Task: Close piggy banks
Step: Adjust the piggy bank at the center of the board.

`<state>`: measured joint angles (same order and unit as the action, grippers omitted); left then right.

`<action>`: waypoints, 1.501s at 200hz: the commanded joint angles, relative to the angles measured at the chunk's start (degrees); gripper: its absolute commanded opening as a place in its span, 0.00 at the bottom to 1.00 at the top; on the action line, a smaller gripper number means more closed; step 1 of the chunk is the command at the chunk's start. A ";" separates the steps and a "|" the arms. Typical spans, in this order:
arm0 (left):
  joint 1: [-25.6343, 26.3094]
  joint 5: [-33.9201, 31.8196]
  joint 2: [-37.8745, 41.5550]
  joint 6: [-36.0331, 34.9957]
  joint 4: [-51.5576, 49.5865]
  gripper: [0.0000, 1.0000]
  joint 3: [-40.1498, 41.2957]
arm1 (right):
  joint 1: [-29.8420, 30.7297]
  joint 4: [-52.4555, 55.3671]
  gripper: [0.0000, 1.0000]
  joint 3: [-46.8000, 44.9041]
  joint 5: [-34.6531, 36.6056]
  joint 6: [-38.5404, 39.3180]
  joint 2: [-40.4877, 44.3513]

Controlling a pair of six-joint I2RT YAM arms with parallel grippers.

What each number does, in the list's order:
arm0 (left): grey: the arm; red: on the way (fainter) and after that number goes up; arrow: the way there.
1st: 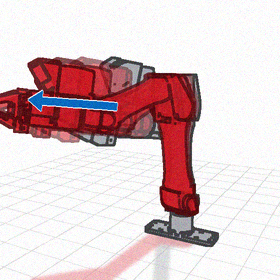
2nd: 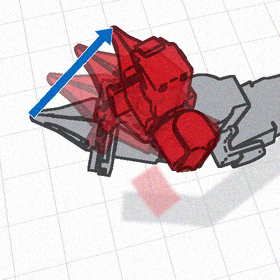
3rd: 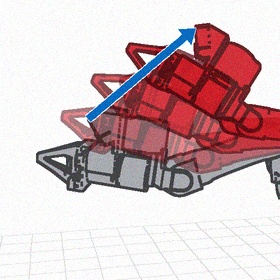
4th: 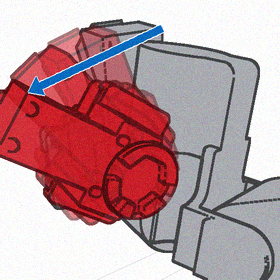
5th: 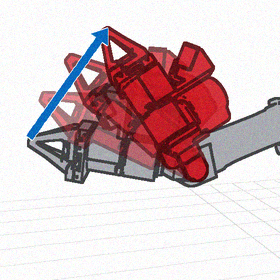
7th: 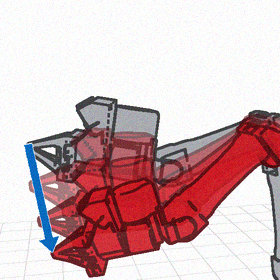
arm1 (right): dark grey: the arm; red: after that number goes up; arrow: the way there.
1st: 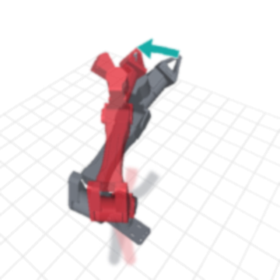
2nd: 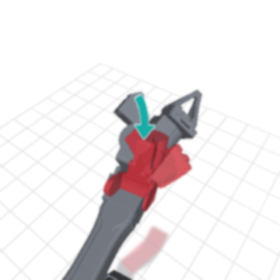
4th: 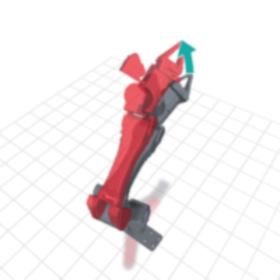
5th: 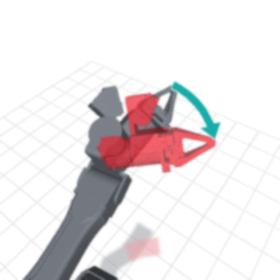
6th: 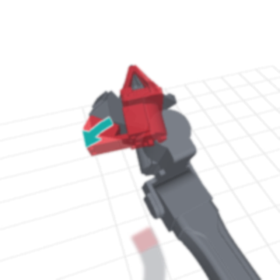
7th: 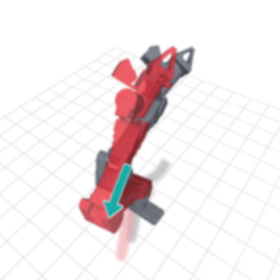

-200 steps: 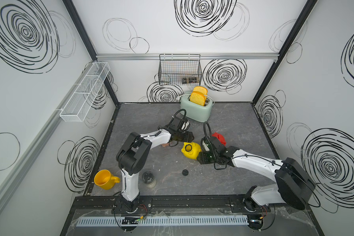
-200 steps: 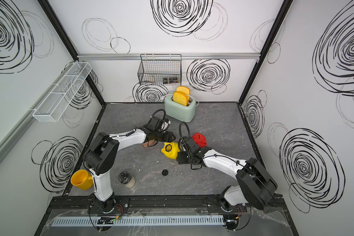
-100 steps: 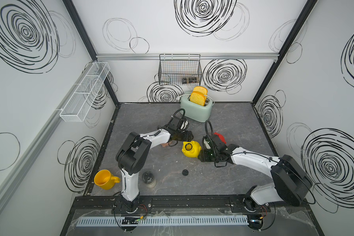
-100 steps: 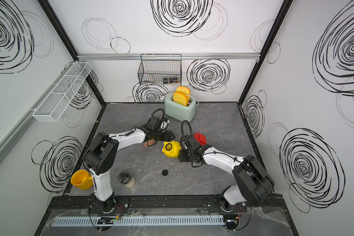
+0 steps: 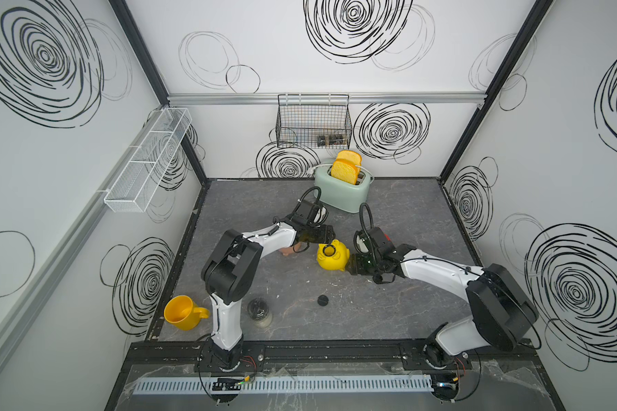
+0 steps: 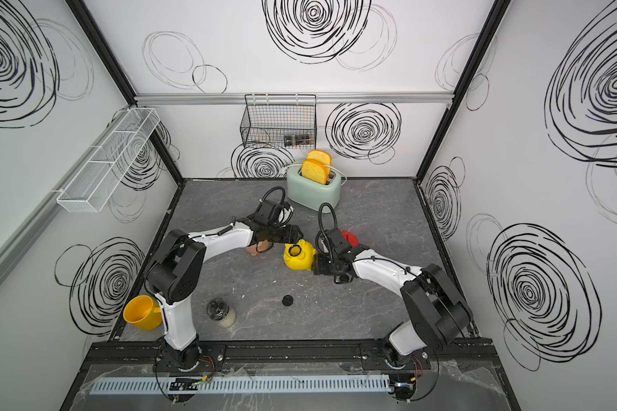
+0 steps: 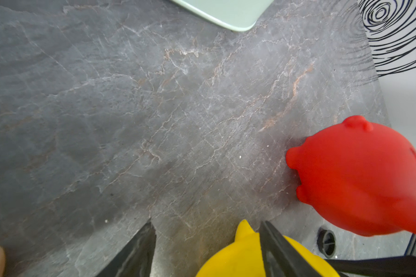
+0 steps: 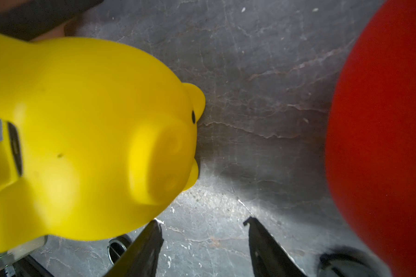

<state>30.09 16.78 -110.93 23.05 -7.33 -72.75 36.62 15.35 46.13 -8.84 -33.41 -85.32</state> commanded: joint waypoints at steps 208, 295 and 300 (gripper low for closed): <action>-1.61 -1.22 3.89 0.60 -3.92 0.54 -0.49 | 9.38 -2.36 0.61 4.73 6.95 -3.94 -4.34; -1.91 0.61 5.51 0.38 -4.74 0.52 1.36 | 5.08 -1.81 0.60 4.38 5.60 -3.10 -2.88; -1.86 0.63 5.45 0.27 -5.00 0.52 1.31 | 4.74 -1.72 0.60 4.41 5.50 -3.00 -2.78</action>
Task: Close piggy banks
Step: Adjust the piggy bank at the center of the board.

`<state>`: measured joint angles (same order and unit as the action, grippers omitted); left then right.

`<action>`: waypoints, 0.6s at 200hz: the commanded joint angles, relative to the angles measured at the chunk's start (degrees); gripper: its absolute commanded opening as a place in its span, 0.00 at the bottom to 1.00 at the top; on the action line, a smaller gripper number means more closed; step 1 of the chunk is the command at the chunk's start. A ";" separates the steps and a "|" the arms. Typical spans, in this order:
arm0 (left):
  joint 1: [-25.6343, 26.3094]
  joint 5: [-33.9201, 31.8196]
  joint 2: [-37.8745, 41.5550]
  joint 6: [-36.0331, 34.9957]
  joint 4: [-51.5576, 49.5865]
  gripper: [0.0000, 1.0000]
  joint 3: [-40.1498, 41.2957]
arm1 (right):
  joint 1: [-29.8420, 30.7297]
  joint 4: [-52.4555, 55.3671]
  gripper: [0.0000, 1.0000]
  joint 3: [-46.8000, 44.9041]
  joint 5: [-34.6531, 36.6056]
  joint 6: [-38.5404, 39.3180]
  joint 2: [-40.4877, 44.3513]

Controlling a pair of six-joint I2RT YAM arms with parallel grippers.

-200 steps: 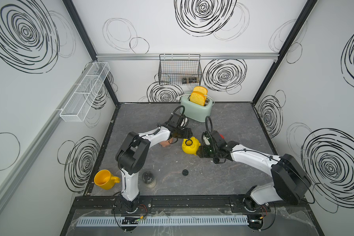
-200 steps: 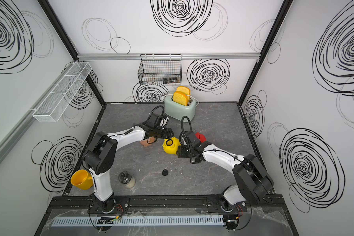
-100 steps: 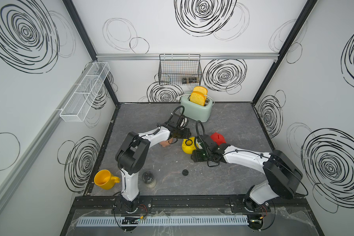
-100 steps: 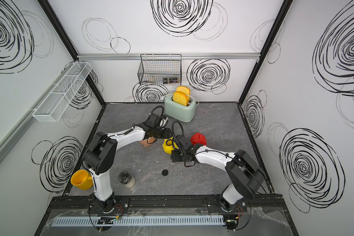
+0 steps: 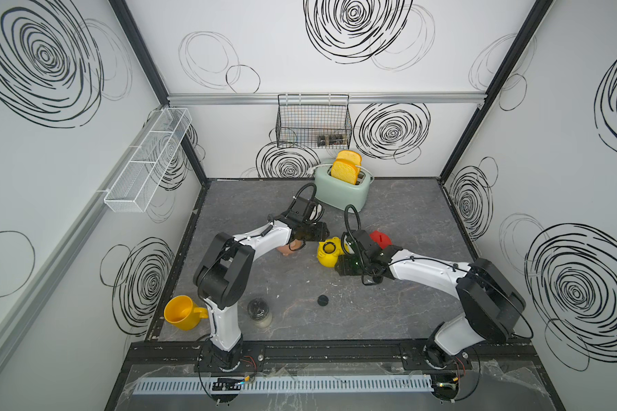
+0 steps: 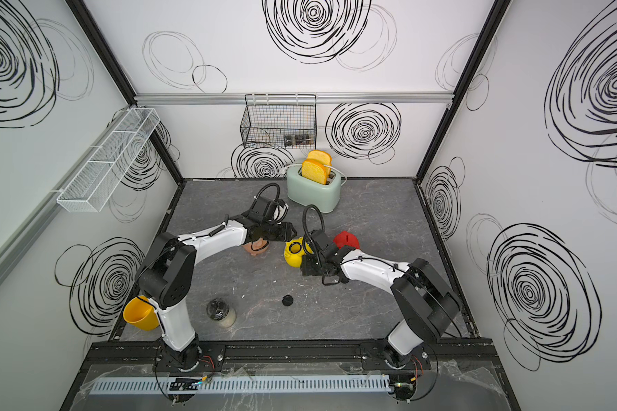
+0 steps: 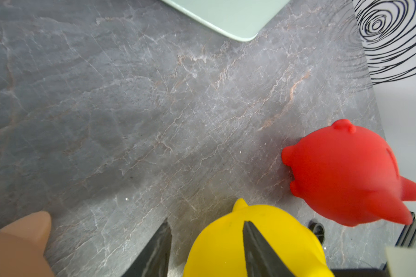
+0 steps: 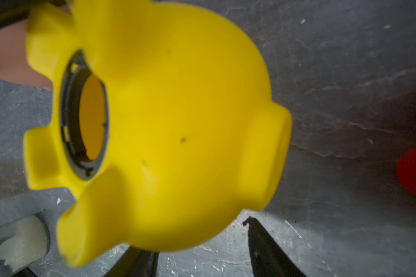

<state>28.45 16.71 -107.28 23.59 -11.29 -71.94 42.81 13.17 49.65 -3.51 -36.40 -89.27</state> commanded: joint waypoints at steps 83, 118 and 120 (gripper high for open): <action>0.55 0.88 3.44 -0.92 -2.71 0.52 1.71 | -4.74 0.54 0.60 1.39 -1.42 1.08 0.76; 0.74 1.04 4.34 -1.27 -3.70 0.53 2.32 | -5.66 0.76 0.60 1.99 -1.59 1.53 0.69; 0.78 1.04 4.36 -1.27 -3.77 0.52 2.37 | -5.70 0.77 0.60 2.02 -1.63 1.56 0.64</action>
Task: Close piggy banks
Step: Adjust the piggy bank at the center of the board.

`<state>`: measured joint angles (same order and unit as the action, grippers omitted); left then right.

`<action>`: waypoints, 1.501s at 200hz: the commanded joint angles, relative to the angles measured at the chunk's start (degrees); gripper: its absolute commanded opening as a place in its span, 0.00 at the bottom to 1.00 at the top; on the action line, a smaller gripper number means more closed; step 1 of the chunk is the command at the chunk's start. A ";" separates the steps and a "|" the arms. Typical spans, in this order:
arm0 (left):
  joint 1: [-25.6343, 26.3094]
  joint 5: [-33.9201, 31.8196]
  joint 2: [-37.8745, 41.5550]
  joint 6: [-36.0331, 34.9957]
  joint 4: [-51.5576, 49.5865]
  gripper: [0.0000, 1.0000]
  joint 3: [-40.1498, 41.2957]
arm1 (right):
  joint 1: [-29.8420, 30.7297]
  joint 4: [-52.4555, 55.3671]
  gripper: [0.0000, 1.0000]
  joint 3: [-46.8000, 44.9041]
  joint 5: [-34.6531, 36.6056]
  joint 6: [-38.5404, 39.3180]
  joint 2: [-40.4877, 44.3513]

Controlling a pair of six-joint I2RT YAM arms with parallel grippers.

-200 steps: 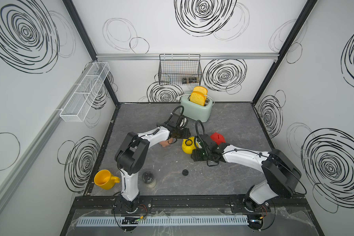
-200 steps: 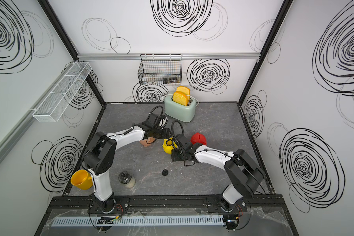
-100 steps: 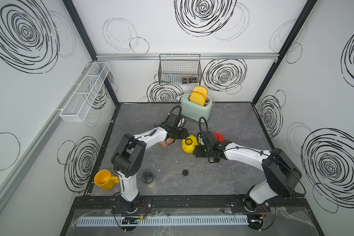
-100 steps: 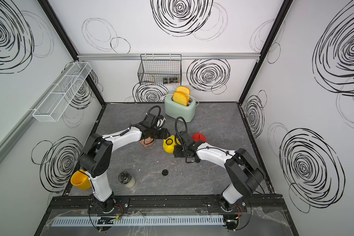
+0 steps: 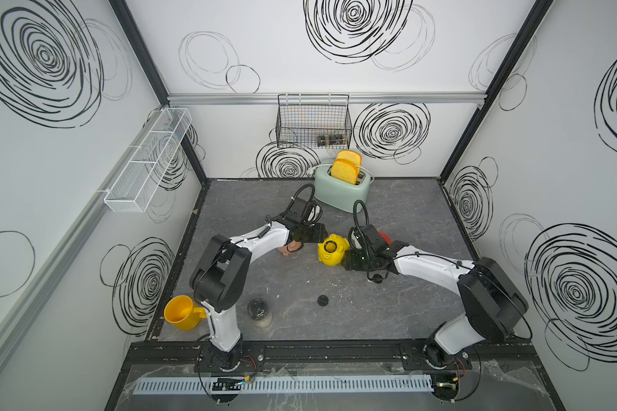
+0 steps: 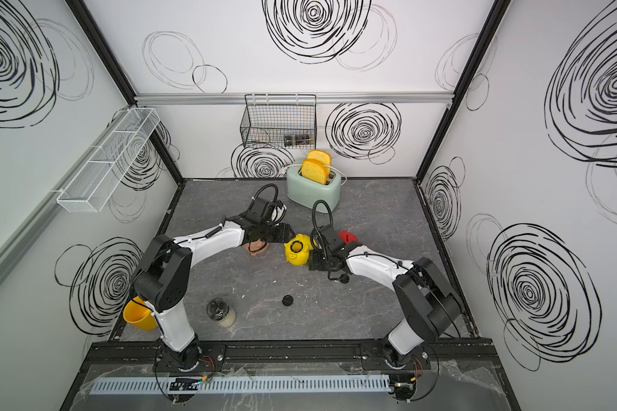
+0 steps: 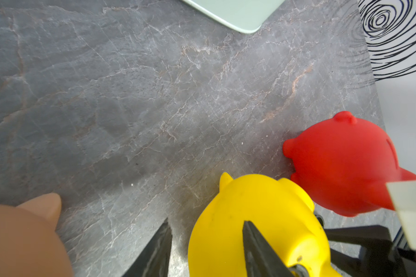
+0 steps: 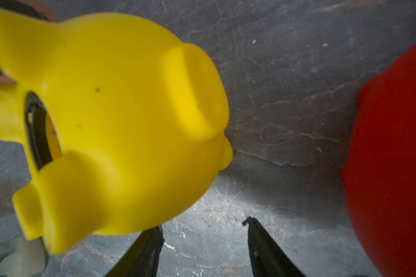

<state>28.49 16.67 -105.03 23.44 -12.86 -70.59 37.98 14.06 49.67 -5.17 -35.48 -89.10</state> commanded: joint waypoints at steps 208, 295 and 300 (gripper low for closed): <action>1.92 0.82 11.04 -1.52 -3.58 0.54 9.77 | -2.82 2.43 0.60 7.33 -1.43 3.58 -1.23; 1.41 2.28 14.64 -0.17 -2.47 0.54 5.96 | -2.82 3.24 0.60 6.58 -0.35 3.93 0.90; 1.26 2.10 14.49 0.00 -2.27 0.54 5.49 | -2.82 3.26 0.60 6.51 -0.34 3.93 1.18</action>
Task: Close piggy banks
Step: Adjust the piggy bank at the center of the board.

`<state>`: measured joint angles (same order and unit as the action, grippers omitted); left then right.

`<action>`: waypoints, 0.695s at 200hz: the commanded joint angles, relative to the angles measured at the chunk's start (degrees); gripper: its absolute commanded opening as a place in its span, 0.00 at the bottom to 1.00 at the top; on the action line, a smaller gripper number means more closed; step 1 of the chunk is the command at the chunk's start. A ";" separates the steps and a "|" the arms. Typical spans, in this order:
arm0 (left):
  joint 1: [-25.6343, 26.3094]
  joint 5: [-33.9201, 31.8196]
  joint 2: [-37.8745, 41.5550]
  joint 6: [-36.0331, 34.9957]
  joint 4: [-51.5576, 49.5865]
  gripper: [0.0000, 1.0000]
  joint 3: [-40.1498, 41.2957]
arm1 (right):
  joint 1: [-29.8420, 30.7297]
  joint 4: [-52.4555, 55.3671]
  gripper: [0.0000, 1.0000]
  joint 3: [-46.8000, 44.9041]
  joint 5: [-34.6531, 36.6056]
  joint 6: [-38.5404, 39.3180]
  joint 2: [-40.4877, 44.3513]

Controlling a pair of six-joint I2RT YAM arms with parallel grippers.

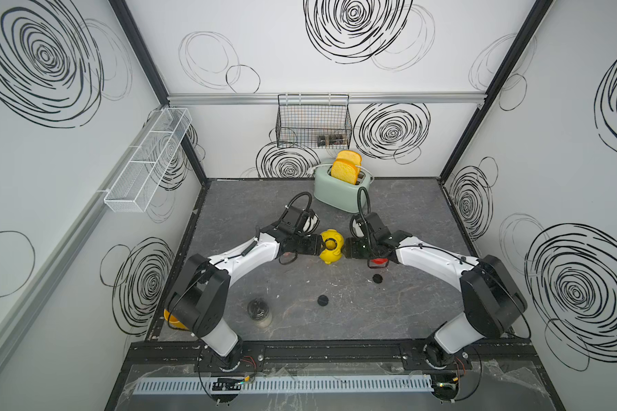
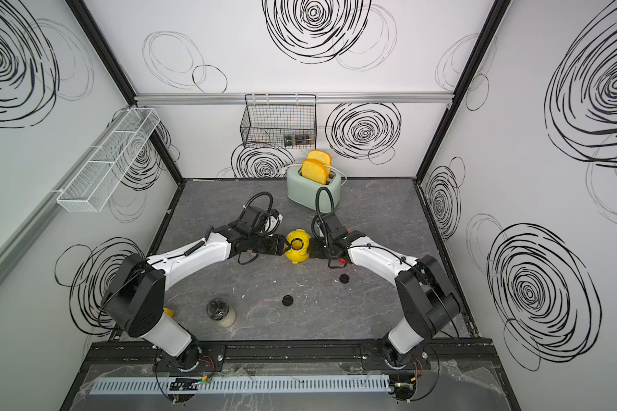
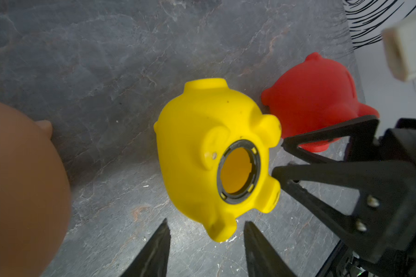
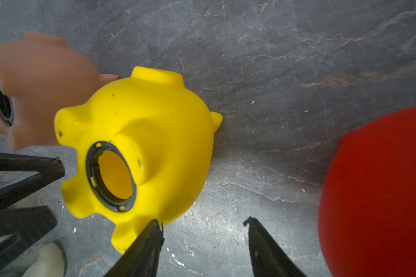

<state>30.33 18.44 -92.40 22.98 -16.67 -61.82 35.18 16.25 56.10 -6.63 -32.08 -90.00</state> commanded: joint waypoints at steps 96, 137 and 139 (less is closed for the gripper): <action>-1.41 -4.90 -12.17 0.54 6.17 0.67 -17.39 | 1.14 1.86 0.60 -3.82 1.10 -0.44 7.94; -0.94 -5.47 -19.34 -0.02 7.95 0.72 -21.37 | 2.09 2.63 0.61 -4.80 1.60 -0.43 9.49; -0.85 -5.55 -19.60 -0.10 7.72 0.72 -21.58 | 2.13 2.62 0.61 -4.91 1.62 -0.40 9.55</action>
<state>29.19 14.17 -108.73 23.86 -10.57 -79.96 36.71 17.17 52.21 -5.96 -32.12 -82.24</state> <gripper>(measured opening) 0.717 0.606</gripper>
